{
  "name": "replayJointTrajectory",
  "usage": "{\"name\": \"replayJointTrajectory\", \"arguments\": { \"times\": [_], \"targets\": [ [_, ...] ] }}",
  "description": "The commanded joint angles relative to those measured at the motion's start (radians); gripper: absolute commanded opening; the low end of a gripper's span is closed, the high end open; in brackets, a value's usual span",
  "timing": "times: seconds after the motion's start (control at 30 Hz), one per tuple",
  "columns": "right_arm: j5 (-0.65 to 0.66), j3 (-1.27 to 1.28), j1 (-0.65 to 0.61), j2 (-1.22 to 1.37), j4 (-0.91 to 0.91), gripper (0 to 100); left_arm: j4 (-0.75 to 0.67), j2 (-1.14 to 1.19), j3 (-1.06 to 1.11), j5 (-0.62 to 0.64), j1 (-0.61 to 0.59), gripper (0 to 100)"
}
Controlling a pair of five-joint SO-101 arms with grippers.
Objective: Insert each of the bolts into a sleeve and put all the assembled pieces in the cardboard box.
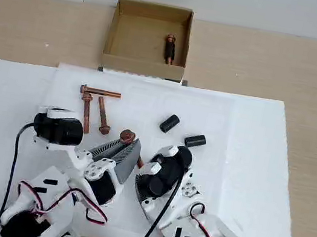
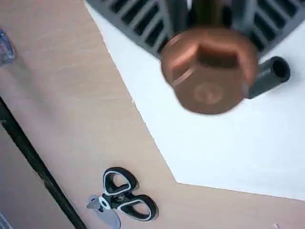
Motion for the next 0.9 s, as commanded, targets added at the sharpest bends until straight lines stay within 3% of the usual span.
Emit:
{"name": "replayJointTrajectory", "arguments": {
  "times": [0.0, 0.33, 0.73, 0.87],
  "targets": [
    [-0.002, -0.028, -0.005, -0.007, -0.027, 0.2, -0.006, -0.011, -0.001, 0.005, 0.003, 1],
    [-0.002, -0.028, -0.005, -0.007, -0.025, 0.2, -0.083, -0.012, 0.019, -0.058, -0.002, 1],
    [-0.002, -0.028, -0.005, -0.007, -0.027, 0.3, -0.077, -0.011, 0.039, -0.118, 0.005, 1],
    [-0.002, -0.028, -0.005, -0.007, -0.027, 0.3, -0.06, -0.011, 0.039, -0.118, 0.064, 1]
  ]
}}
